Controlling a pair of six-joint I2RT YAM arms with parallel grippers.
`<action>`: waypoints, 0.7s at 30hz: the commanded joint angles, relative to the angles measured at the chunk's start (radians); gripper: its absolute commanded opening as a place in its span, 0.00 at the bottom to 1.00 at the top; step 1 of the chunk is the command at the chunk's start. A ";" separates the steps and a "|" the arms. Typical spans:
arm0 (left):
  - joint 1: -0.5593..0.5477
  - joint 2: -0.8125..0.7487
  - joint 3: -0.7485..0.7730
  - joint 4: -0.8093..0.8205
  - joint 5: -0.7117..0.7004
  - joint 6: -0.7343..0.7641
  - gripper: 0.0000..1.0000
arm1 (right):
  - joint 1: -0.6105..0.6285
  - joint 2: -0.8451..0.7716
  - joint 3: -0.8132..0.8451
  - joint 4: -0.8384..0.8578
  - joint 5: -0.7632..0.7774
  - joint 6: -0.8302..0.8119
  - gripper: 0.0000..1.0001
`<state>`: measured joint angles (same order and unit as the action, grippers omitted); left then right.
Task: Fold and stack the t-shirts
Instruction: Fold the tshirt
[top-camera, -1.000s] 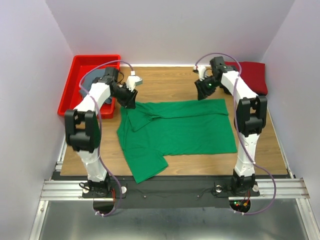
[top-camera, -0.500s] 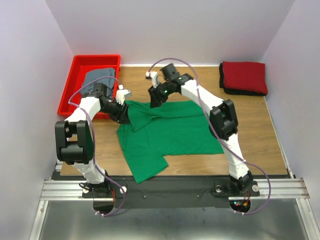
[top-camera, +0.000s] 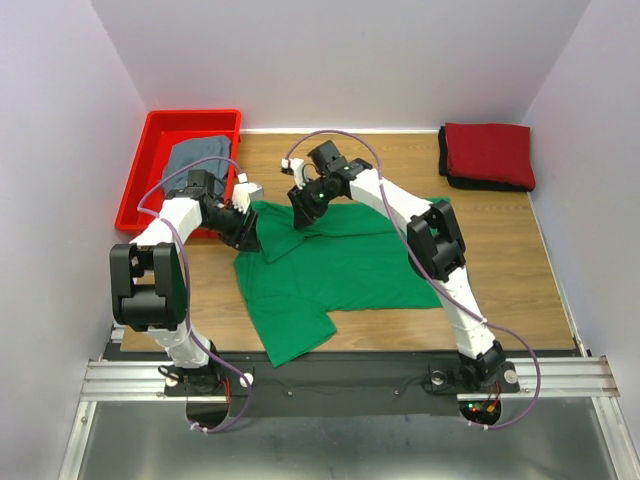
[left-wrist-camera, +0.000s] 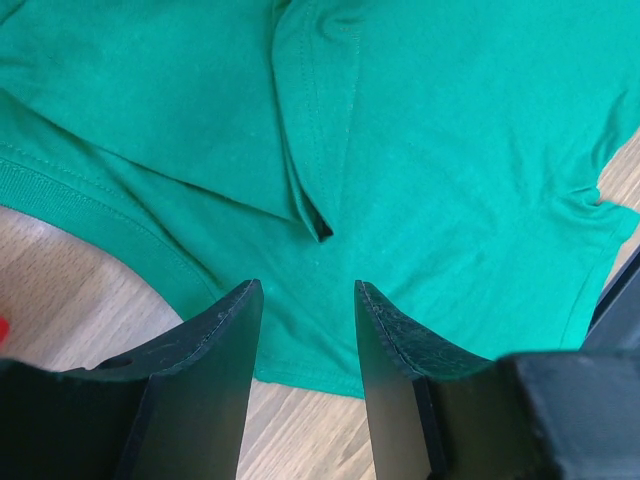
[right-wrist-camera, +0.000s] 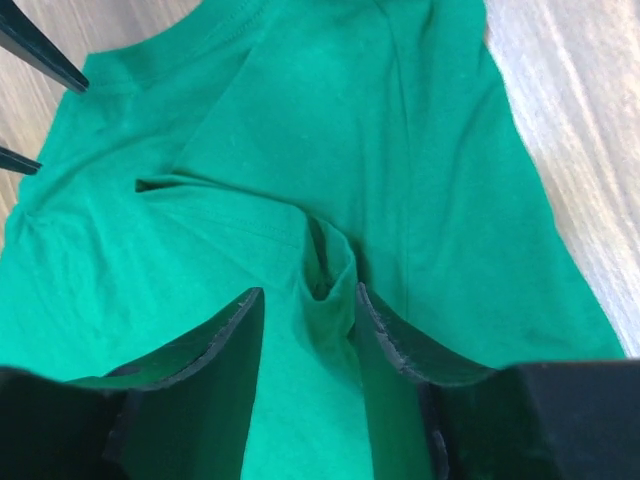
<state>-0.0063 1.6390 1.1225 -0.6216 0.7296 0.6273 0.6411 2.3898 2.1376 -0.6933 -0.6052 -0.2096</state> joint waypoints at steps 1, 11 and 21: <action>-0.001 -0.007 0.031 -0.006 0.027 0.006 0.53 | 0.011 -0.021 -0.034 0.035 0.016 -0.011 0.36; -0.001 0.012 0.042 -0.021 0.022 0.045 0.48 | 0.011 -0.175 -0.215 0.034 -0.036 -0.094 0.15; -0.001 0.044 0.048 -0.055 0.025 0.094 0.45 | 0.011 -0.224 -0.387 0.021 0.021 -0.201 0.17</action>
<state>-0.0063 1.6756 1.1286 -0.6392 0.7296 0.6857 0.6430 2.2242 1.7805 -0.6815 -0.6018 -0.3519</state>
